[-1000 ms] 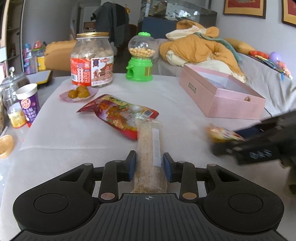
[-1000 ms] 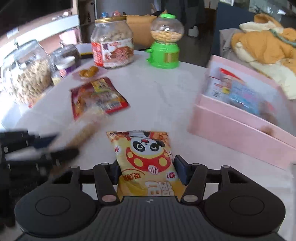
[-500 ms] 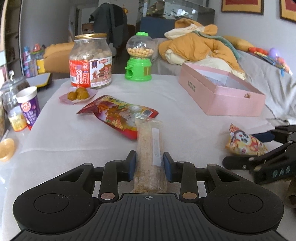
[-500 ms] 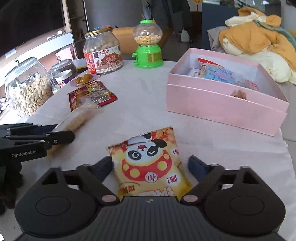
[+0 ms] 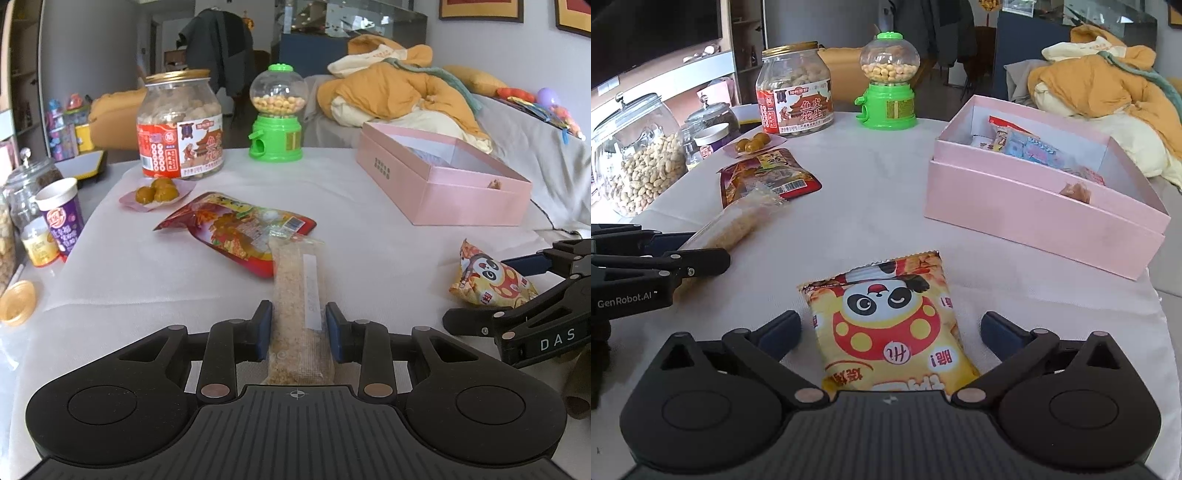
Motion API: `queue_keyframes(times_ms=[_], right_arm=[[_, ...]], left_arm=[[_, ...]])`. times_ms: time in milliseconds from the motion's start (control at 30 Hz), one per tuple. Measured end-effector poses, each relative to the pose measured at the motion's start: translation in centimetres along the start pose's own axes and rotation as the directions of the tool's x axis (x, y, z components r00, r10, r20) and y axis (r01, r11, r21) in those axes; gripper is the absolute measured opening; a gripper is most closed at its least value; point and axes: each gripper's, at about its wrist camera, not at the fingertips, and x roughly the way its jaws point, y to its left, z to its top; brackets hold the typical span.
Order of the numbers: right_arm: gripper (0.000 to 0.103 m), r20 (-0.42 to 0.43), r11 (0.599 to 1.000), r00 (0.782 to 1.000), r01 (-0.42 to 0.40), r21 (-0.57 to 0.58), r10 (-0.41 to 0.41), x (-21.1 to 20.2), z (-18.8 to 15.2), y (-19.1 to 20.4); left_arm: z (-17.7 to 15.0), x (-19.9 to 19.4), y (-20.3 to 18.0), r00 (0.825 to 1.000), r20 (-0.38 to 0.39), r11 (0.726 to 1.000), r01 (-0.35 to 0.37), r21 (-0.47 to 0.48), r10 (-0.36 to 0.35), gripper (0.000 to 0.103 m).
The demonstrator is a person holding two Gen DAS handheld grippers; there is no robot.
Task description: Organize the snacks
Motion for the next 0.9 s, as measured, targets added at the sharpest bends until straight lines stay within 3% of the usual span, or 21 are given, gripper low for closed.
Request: queue_keyframes(times_ms=[300,633,900], right_arm=[[0.103,0.001,1.000,1.000,-0.018,-0.007,0.018,-0.1,0.0,-0.6],[0.103,0.012,0.997,0.998,-0.068,0.031,0.067,-0.7,-0.2,-1.6],[0.103,0.019,0.987,0.991,-0.133,0.094,0.132,-1.7,-0.6,-3.5]], left_arm=[[0.1,-0.4,0.1,0.999,0.031,0.999,-0.030,-0.031,0.031,0.035],[0.7,-1.8,-2.1,0.998,0.060,0.994,0.036,-0.104,-0.030,0.035],[0.8,-2.8,-2.3,0.998,0.059,0.996,0.022,-0.085,-0.017,0.035]])
